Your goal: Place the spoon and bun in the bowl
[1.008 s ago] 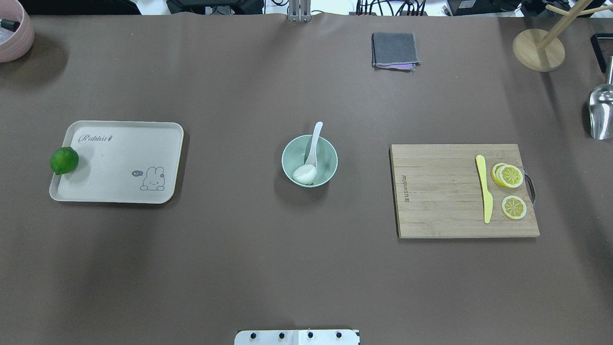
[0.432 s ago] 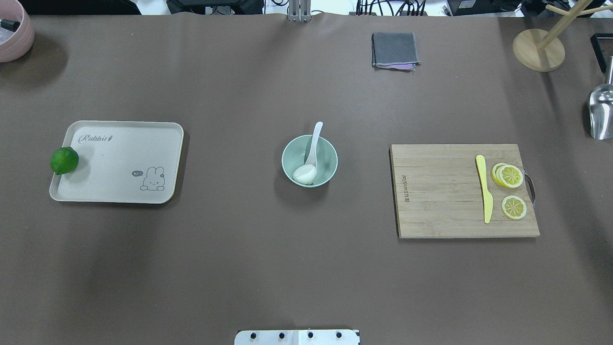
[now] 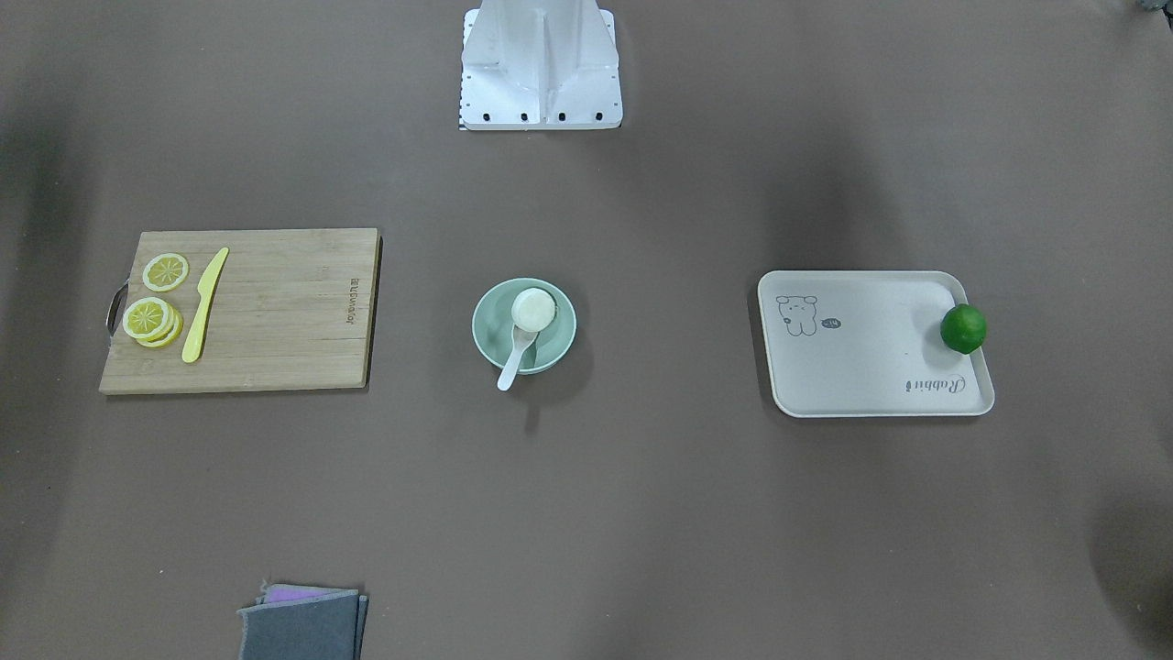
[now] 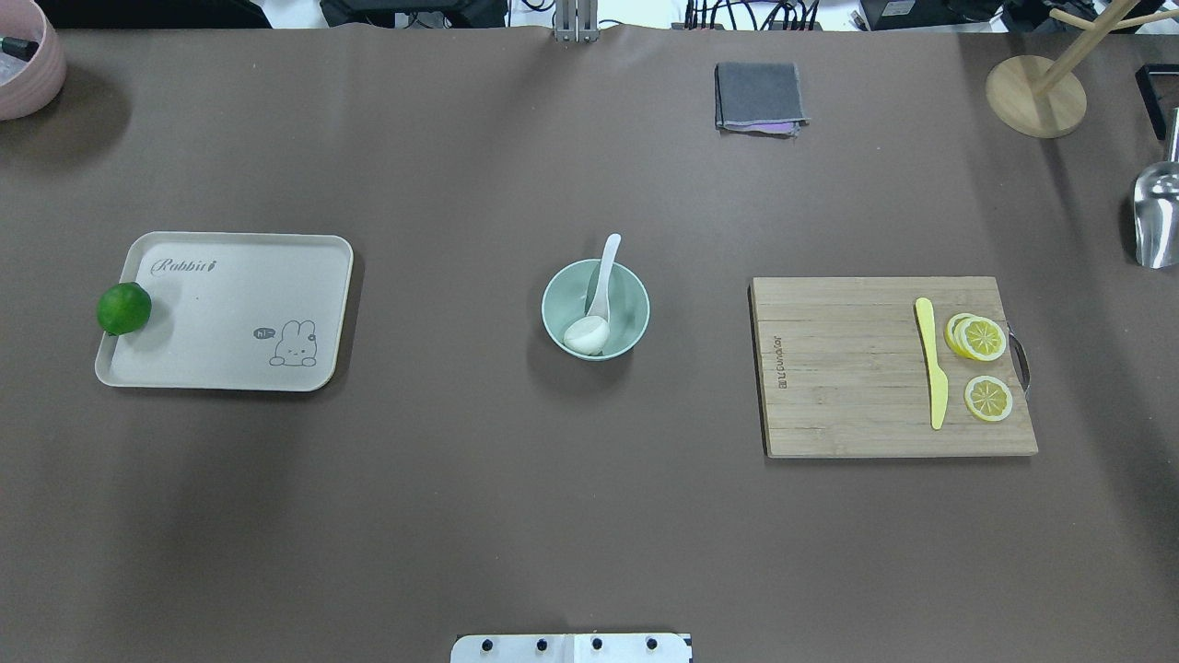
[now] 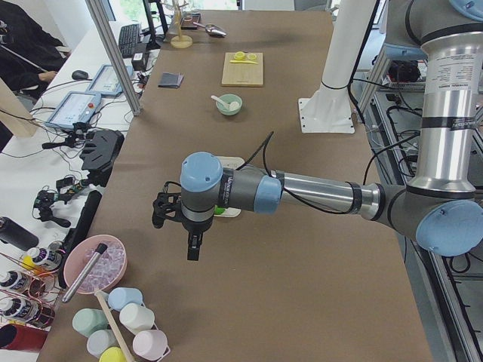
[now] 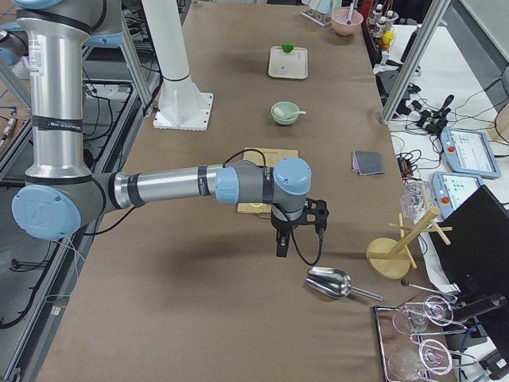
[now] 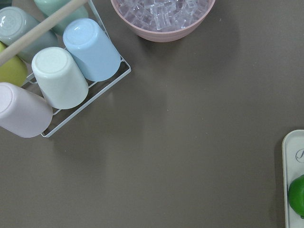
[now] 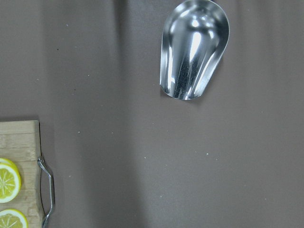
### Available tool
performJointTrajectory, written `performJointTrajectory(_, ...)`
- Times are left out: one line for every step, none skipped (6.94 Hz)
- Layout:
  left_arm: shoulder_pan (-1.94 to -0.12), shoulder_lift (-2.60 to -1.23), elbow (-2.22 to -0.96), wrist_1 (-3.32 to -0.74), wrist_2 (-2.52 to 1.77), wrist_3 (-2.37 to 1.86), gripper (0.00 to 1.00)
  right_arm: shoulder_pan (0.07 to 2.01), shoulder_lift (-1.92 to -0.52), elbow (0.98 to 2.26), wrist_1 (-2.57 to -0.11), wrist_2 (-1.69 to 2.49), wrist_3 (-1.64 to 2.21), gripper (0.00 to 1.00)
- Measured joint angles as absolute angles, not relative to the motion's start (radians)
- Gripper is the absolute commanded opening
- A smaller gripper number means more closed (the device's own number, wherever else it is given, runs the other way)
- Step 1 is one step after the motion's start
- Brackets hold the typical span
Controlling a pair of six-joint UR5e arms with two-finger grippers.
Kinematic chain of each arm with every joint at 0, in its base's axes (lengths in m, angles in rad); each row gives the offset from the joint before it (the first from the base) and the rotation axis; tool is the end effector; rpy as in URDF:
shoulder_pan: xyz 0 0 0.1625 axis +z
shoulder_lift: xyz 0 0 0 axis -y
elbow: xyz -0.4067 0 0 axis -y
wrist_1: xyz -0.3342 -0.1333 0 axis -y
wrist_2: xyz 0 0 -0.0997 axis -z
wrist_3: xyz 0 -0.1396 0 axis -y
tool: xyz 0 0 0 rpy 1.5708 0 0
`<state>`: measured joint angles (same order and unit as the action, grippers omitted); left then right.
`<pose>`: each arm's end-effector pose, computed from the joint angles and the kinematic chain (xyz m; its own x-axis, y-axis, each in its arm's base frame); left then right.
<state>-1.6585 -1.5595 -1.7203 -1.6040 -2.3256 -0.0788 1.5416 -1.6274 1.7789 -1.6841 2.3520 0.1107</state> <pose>-0.0762 -0.4370 0.6063 0.7268 -0.0248 -0.6864 0.1440 0.9827 0.1169 0.0230 -0.4116 0.6134 0.7079 0.0630 0.7035 -0.0493 0.9980 -0.0398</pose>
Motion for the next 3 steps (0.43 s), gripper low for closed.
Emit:
performJointTrajectory(-1.657, -1.558, -1.717, -1.604, -2.326, -0.077, 0.98, 1.542, -1.638, 1.776, -1.684, 2.352, 0.107, 1.00)
performJointTrajectory(-1.657, -1.557, -1.712, -1.604, -2.326, -0.076, 0.98, 1.542, -1.643, 1.771, -1.684, 2.350, 0.106, 1.00)
performJointTrajectory(-1.656, -1.557, -1.710, -1.604, -2.326, -0.075, 0.98, 1.542, -1.643, 1.771, -1.683, 2.348, 0.106, 1.00)
